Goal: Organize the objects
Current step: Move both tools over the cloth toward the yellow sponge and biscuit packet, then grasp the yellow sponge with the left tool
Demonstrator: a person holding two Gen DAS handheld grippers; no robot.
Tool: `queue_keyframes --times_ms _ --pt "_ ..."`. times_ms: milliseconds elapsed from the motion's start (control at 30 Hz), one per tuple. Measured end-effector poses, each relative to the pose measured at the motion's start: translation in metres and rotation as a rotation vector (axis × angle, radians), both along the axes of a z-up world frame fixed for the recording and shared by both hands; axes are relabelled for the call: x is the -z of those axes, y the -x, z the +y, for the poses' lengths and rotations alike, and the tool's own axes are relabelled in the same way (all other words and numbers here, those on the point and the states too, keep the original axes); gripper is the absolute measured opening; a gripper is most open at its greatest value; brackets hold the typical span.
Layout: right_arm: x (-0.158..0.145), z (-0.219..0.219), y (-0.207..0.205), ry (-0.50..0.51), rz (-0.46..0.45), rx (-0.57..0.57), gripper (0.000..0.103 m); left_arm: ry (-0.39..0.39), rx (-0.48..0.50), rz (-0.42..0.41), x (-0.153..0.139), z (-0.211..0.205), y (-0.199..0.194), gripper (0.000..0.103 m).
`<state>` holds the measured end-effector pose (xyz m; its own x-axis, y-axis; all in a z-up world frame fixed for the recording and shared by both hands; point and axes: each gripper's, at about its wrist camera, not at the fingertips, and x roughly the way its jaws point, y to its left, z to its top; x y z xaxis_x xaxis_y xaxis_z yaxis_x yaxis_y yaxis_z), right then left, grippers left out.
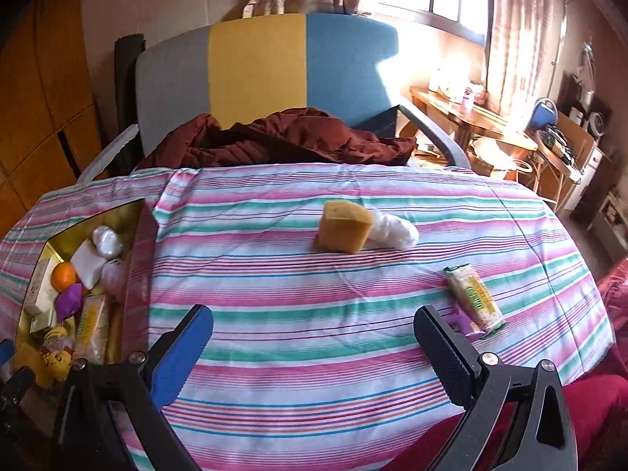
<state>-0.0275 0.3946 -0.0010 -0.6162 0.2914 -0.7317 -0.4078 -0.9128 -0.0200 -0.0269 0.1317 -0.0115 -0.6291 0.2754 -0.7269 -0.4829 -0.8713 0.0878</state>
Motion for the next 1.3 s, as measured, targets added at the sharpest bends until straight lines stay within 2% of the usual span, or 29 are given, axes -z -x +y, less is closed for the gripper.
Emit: queue_keyframes --times_ms 200,467,567,833,900,967,1067,1300 --pt "0.019 0.055 -0.010 0.043 0.011 0.152 0.103 0.029 0.041 -0.005 0.003 0.020 0.001 0.048" --pt "0.033 0.105 -0.035 0.274 0.104 0.344 0.103 0.016 0.109 -0.027 0.002 0.055 0.010 0.048" --pt "0.035 0.114 -0.041 0.334 0.130 0.376 0.103 -0.003 0.152 -0.045 0.000 0.073 0.016 0.048" --pt "0.034 0.121 -0.051 0.376 0.175 0.410 0.103 -0.022 0.226 -0.079 0.002 0.130 0.039 0.049" --pt "0.034 0.127 -0.056 0.413 0.204 0.427 0.103 -0.032 0.244 -0.097 0.002 0.146 0.047 0.052" --pt "0.036 0.132 -0.060 0.450 0.227 0.440 0.103 -0.051 0.258 -0.114 0.003 0.164 0.057 0.064" --pt "0.040 0.135 -0.059 0.501 0.232 0.430 0.103 -0.090 0.287 -0.149 0.004 0.193 0.072 0.078" --pt "0.037 0.135 -0.062 0.537 0.282 0.404 0.103 -0.087 0.319 -0.155 0.019 0.263 0.107 0.084"
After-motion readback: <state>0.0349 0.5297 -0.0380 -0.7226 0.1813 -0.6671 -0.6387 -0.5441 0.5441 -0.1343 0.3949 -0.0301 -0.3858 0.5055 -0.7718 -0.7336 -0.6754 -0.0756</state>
